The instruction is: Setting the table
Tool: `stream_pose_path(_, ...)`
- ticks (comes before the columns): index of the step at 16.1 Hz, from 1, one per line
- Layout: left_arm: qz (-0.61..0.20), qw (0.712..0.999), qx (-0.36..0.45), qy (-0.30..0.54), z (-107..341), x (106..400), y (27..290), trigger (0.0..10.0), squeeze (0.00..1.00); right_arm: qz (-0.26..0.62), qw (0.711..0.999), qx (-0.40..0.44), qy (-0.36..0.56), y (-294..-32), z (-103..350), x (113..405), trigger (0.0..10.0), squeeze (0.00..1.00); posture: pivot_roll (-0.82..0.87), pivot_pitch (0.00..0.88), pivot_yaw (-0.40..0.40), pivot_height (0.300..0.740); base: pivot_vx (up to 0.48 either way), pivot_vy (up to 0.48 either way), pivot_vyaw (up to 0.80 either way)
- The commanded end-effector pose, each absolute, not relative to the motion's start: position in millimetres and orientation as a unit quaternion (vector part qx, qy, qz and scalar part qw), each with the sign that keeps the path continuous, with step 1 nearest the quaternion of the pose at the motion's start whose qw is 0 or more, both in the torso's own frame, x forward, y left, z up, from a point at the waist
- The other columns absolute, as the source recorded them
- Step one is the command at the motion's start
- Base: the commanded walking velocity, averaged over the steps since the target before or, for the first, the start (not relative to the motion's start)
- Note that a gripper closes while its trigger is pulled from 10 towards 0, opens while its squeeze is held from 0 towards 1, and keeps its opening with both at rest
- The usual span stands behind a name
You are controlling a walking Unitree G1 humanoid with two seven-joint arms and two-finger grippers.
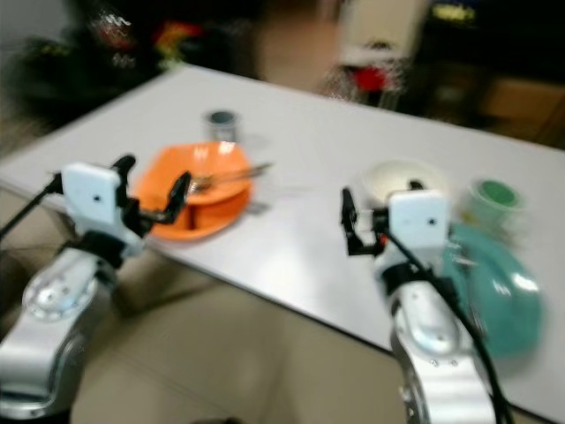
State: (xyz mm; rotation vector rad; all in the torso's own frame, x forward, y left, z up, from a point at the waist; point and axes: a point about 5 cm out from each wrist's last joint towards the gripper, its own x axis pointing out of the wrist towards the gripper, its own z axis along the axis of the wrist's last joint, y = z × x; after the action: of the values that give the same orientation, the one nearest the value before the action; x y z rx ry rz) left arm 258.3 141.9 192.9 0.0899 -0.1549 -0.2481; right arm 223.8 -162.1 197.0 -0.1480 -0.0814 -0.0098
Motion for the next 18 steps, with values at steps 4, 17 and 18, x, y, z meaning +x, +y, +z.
stream_pose_path(4,-0.113,0.992,0.017,-0.055,188.0,253.6,140.9,10.0,1.00,-0.005,0.997,-0.069,-0.038,-161.8,198.4,222.8,10.0,1.00,0.00,0.000,-0.005,0.740,0.000,0.000,0.80)
stream_pose_path(17,-0.096,0.993,0.068,-0.006,177.4,255.2,150.1,10.0,0.04,-0.068,0.996,-0.050,-0.035,-168.9,185.6,223.1,10.0,1.00,0.00,0.000,-0.004,0.740,0.000,0.286,0.55)
stream_pose_path(18,-0.097,0.993,0.067,-0.005,177.5,254.8,149.6,10.0,0.04,-0.057,0.997,-0.046,-0.011,-167.6,182.1,222.9,10.0,1.00,0.00,0.000,-0.004,0.740,0.000,0.480,0.00)
